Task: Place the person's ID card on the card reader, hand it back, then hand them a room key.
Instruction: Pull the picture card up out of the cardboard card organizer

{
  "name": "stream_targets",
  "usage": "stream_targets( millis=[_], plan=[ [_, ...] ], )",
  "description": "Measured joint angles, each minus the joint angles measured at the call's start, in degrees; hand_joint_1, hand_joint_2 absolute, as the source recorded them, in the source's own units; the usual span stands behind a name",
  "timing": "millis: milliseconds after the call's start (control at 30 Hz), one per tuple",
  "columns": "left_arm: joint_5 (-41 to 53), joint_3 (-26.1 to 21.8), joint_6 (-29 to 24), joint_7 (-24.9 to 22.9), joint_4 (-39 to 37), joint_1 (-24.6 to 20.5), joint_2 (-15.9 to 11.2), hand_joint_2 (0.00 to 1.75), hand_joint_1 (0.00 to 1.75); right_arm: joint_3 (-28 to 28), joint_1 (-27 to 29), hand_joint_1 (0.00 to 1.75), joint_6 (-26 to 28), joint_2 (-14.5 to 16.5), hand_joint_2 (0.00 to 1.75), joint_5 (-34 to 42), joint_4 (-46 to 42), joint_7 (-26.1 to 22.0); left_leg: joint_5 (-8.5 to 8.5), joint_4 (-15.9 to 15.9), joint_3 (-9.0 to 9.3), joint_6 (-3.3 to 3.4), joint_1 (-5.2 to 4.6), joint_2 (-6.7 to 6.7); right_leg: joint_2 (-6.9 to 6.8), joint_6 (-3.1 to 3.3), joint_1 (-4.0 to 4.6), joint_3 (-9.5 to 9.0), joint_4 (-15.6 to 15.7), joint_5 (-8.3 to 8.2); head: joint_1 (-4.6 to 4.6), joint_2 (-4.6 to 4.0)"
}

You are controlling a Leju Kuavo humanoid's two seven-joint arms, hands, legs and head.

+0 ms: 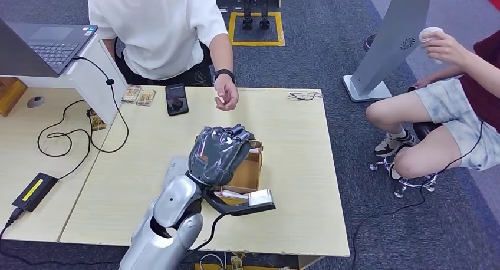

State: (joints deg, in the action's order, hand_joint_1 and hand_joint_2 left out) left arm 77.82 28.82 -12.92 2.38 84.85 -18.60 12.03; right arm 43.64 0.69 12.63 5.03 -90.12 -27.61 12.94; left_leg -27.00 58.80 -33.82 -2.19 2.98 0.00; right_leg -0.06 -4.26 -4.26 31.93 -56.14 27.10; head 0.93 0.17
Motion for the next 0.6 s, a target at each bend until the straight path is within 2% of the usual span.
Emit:
stream_targets(
  millis=[133, 400, 600],
  plan=[
    [-0.5, -1.4, 1.0, -0.6, -0.4, -3.9, 0.7, 1.75, 1.75, -0.8, -0.8, 0.0, 0.0, 0.0, 0.0, 0.0, 0.6, -0.1, 0.04, 0.0, 0.0, 0.04, 0.0, 0.0, 0.0, 0.0, 0.0, 0.0, 0.0, -0.04, 0.01, 0.0],
    [2.3, -4.7, 1.5, -6.0, -4.9, -11.4, 2.5, 1.75, 1.75, -1.9, -2.2, 0.0, 0.0, 0.0, 0.0, 0.0, 2.5, -0.3, 0.06, 0.0, 0.0, 0.04, 0.0, 0.0, 0.01, 0.0, 0.0, 0.0, 0.0, -0.05, 0.01, 0.0],
    [3.8, -7.9, 1.7, -8.9, -8.9, -14.7, 3.6, 1.75, 1.75, -2.2, -2.5, 0.0, 0.1, 0.0, 0.0, 0.0, 3.9, -0.3, 0.05, 0.0, 0.0, 0.04, 0.0, 0.0, 0.01, 0.0, 0.0, 0.01, 0.0, -0.05, 0.01, 0.0]
  ],
)
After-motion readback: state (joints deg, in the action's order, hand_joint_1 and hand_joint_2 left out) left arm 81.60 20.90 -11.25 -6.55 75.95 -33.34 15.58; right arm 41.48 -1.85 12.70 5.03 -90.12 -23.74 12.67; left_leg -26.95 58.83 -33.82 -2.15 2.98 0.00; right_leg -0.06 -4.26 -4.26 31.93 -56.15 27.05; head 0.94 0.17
